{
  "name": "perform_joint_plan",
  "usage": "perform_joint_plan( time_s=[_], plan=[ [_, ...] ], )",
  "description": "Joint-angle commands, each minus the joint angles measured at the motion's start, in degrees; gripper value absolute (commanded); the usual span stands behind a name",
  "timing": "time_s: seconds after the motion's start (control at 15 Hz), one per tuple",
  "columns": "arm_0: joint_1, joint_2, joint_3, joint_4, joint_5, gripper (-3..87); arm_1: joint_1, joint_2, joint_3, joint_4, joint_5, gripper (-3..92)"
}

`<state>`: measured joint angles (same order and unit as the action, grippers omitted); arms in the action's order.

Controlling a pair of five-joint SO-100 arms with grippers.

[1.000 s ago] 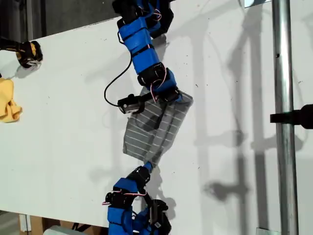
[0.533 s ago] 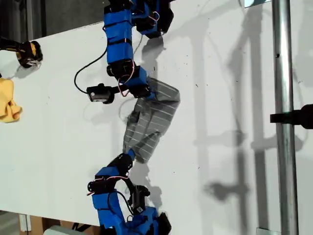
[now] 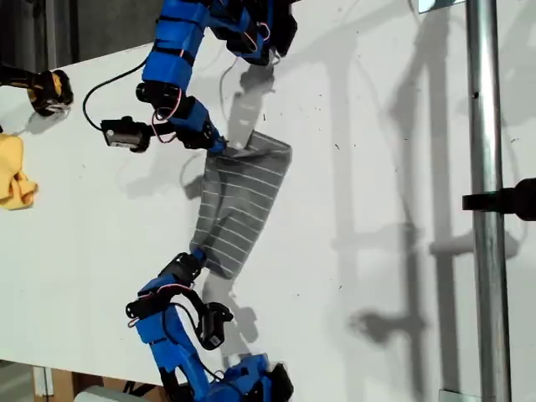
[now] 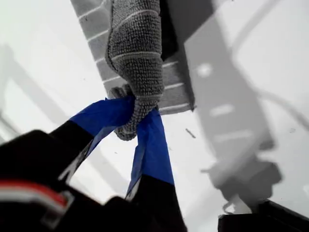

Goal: Grasp corners of a towel and fold twice.

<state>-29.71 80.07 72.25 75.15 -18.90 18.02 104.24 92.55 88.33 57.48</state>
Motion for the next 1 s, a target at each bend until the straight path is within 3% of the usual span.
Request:
perform_joint_plan(
  time_s=[0.0, 0.33, 0.93],
  plan=[
    [-2.1, -4.6, -10.9, 1.9, 1.8, -2.3, 4.3, 5.4, 0.7, 1.6, -3.4, -0.1],
    [-4.0, -11.8, -18.5, 2.2, 3.9, -2.3, 8.0, 10.7, 4.1, 3.3, -7.2, -0.1],
    [2.4, -9.7, -12.3, 8.9, 6.2, -2.3, -17.4, 5.1, 9.8, -0.8, 11.7, -0.1]
  ],
)
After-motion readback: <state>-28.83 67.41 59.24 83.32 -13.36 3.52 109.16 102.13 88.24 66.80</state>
